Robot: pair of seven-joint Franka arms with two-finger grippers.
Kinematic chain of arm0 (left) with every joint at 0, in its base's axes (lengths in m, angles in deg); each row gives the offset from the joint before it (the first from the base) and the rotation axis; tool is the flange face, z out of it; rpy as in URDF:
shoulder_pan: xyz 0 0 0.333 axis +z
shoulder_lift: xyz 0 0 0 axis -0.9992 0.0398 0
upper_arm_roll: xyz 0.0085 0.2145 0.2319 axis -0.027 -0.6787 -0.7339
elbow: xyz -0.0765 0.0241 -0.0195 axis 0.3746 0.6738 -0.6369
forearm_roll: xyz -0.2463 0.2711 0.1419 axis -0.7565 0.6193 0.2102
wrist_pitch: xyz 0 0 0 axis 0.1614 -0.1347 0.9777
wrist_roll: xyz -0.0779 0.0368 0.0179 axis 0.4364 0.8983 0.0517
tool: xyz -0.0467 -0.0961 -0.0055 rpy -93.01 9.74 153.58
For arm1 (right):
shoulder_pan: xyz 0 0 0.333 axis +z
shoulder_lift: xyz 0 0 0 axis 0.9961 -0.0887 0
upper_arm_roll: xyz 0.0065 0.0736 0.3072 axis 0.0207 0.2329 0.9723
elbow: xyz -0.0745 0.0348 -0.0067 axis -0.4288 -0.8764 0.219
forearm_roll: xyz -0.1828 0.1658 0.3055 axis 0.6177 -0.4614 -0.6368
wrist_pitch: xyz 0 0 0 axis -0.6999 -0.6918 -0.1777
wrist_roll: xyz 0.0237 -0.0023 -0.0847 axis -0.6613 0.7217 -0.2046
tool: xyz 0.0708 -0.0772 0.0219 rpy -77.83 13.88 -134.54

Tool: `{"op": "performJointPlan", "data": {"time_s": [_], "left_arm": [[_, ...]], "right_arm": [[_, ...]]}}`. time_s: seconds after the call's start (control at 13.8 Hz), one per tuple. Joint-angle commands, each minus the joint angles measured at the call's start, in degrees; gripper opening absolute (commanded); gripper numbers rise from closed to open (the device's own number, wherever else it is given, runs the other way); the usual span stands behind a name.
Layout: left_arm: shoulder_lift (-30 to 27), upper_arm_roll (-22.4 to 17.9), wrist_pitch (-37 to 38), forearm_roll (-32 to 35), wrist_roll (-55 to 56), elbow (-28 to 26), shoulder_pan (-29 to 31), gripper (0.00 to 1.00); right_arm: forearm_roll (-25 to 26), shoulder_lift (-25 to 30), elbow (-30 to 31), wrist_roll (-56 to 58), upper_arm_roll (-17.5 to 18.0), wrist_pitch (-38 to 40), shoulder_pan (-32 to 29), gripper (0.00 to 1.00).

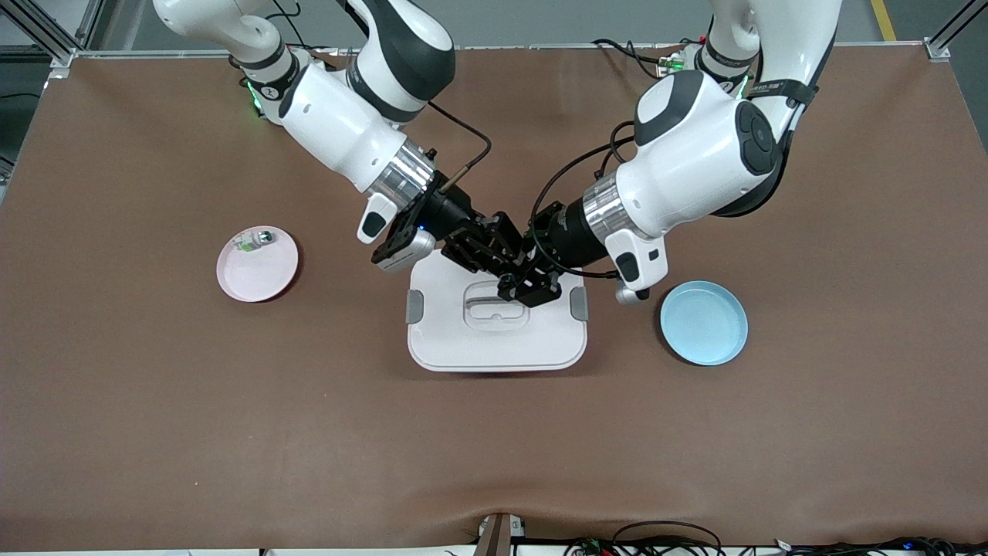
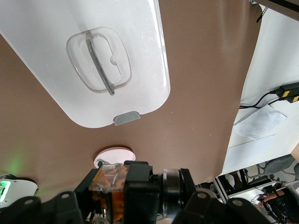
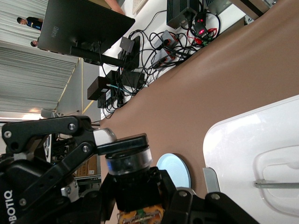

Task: Transfer orange switch to right arm and place
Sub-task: 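Close the right gripper on the switch beside the left gripper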

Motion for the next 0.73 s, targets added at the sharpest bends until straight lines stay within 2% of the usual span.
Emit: {"op": "performJointPlan", "data": {"time_s": [0.0,0.07,0.15,0.65], "left_arm": [[-0.1,0.1,-0.5,-0.3,-0.3,0.7,-0.5,0.8],[-0.2,0.1,-0.5,-0.3,-0.2,0.8,-0.5,0.93],[-0.5,0.1,-0.5,-0.3,-0.3,0.8,-0.4,1.0],[-2.0,-1.2,-0.5,0.8,-2.1,0.9,1.1,1.0]], "right_arm": [[-0.1,-1.9,-1.9,-2.7,-0.7,-0.2,0.9,0.0],[-0.1,-2.0,-2.0,-2.7,-0.7,-0.2,0.9,0.0],[-0.1,-2.1,-2.0,-2.8,-0.7,-0.2,0.9,0.0],[1.2,-2.3,-3.1,-2.2,-0.9,1.9,-0.4,0.0]]}}
